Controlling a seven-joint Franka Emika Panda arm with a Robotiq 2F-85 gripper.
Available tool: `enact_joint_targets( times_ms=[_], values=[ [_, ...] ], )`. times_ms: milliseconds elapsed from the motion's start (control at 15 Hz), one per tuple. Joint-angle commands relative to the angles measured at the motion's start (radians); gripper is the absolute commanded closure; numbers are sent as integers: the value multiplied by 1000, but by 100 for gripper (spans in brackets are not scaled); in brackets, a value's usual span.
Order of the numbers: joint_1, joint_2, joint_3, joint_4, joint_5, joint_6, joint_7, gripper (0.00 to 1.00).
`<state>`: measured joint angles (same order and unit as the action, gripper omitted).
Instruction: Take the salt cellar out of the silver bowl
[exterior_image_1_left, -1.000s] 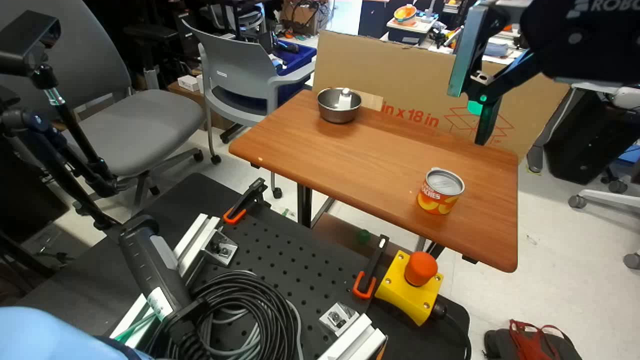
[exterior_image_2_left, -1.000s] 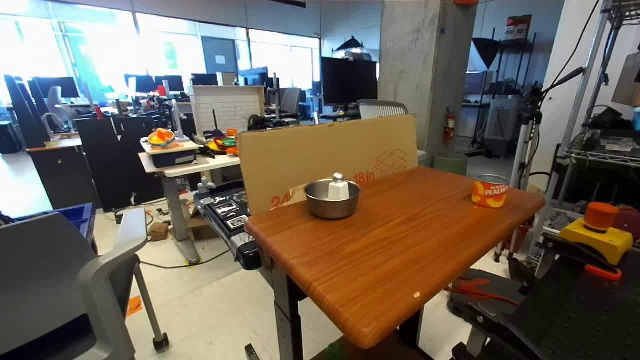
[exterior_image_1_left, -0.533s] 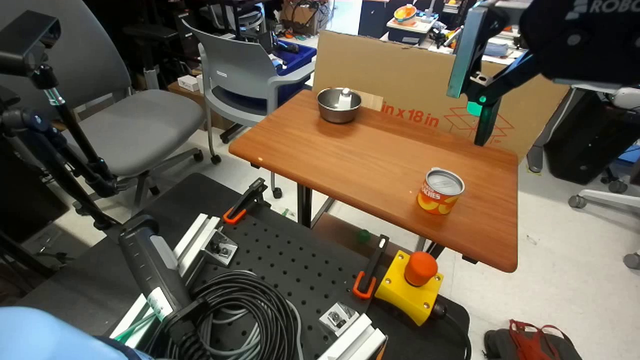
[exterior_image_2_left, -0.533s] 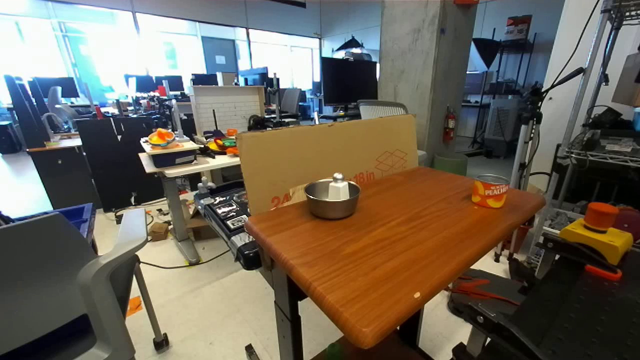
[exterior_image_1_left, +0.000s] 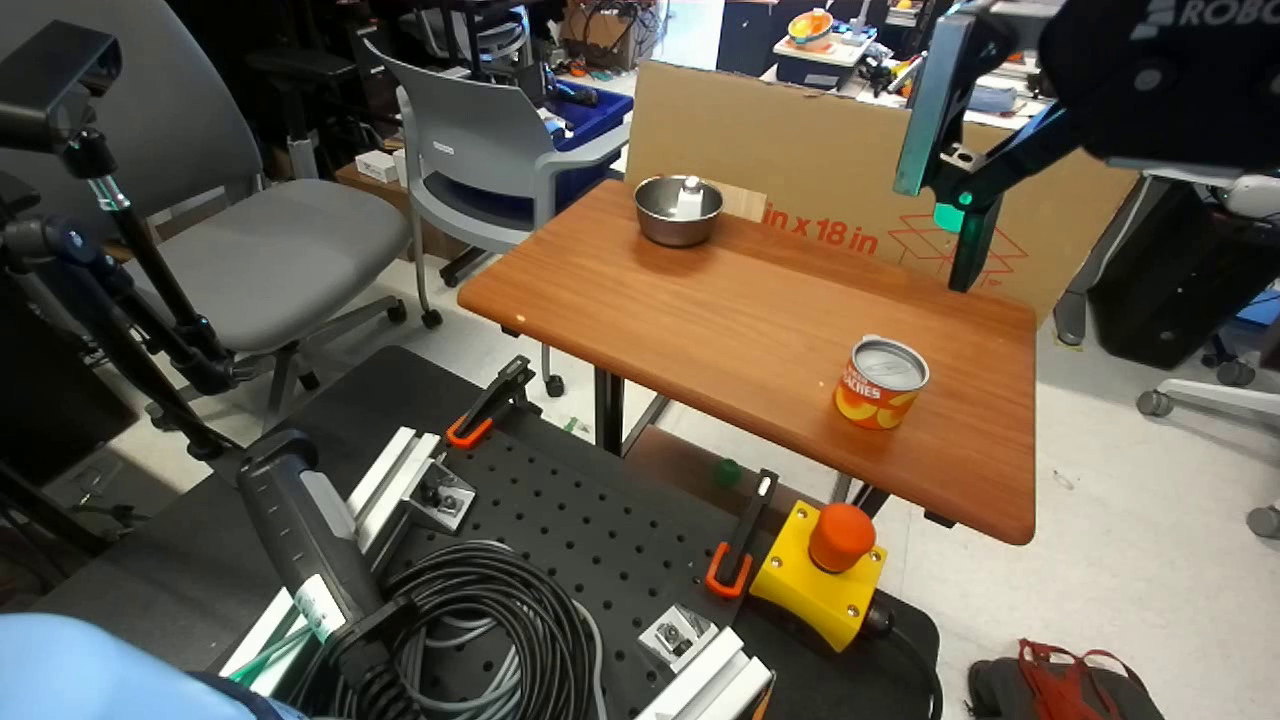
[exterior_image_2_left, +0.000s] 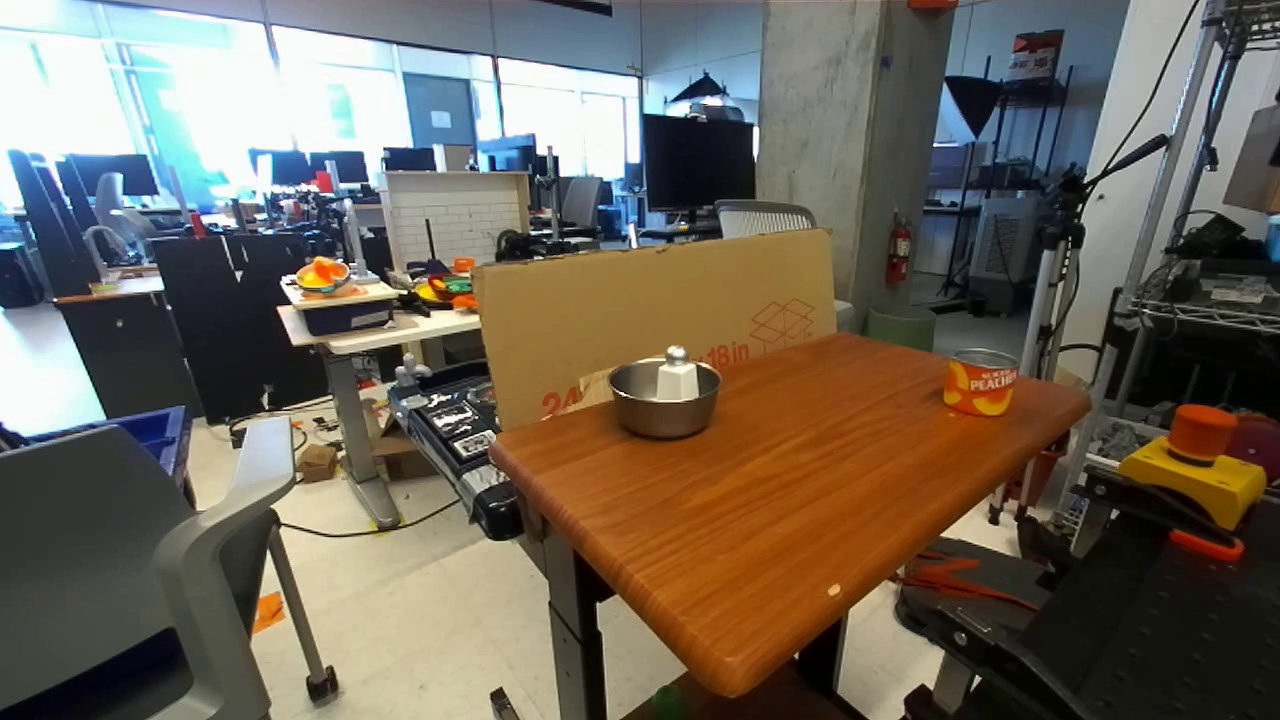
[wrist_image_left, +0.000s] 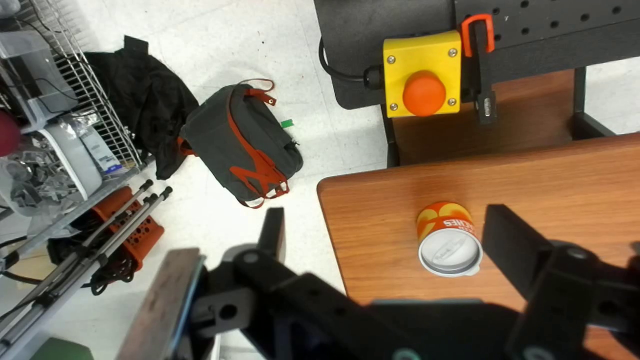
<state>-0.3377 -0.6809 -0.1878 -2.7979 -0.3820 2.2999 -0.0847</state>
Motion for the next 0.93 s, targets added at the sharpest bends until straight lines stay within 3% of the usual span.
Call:
enact_joint_targets(
  times_ms=[0, 600, 867],
  values=[
    [-1, -1, 2, 2, 3, -4, -1, 0],
    [2, 13, 9, 6, -3, 1, 1, 0],
    [37, 50, 21, 24, 18, 42, 10, 0]
  ],
)
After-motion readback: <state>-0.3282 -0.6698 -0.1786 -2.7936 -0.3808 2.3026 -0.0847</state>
